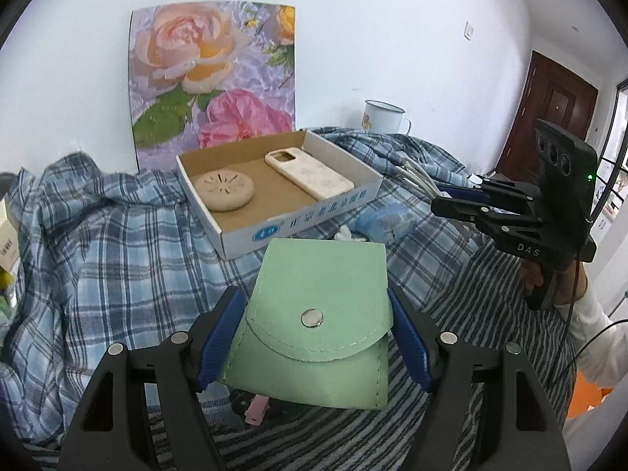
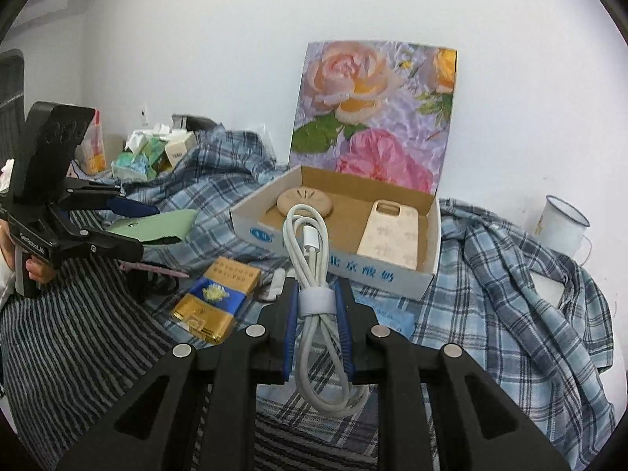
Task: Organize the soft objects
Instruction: 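Lift the green pouch with the left tool while the right tool lifts the white cable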
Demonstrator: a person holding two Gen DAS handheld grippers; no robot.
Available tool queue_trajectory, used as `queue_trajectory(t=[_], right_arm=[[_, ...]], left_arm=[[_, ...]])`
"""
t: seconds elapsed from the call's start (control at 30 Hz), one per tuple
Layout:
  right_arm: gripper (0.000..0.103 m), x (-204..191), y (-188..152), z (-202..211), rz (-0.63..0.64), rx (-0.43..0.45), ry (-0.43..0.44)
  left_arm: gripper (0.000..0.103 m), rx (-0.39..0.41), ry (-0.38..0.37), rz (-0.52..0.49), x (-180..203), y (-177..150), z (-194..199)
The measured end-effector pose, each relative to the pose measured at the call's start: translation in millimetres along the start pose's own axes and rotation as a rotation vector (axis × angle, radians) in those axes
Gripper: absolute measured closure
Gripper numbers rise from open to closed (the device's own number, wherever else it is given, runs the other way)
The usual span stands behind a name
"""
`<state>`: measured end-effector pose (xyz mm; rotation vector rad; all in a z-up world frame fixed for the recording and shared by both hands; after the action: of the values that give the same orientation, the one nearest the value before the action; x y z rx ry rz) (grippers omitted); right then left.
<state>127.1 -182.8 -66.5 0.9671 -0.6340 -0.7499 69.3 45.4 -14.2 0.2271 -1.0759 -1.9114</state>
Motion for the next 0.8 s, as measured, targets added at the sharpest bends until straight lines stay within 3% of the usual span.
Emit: queue_trajectory(t=[0.27, 0.8], right_arm=[[0.085, 9, 14, 15, 0.003, 0.062, -0.034], [0.085, 45, 76, 80, -0.035, 0.297, -0.126]], left_arm=[[0.028, 0.035, 0.029, -0.047, 15, 24, 15], [0.028, 0.176, 0.073, -0.097, 48, 101, 44]])
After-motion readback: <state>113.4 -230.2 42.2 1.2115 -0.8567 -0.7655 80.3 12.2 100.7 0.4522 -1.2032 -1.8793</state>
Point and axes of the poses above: each gripper's, at about its wrist camera, not at the fingertips, and z roughly against the way its jaws point, x to its right, y to its top, the point moved 4 cm from there along -z, roughly the way its jaws point, and after that the axes turned 12 degrees about -y, right-handed, at the moved point
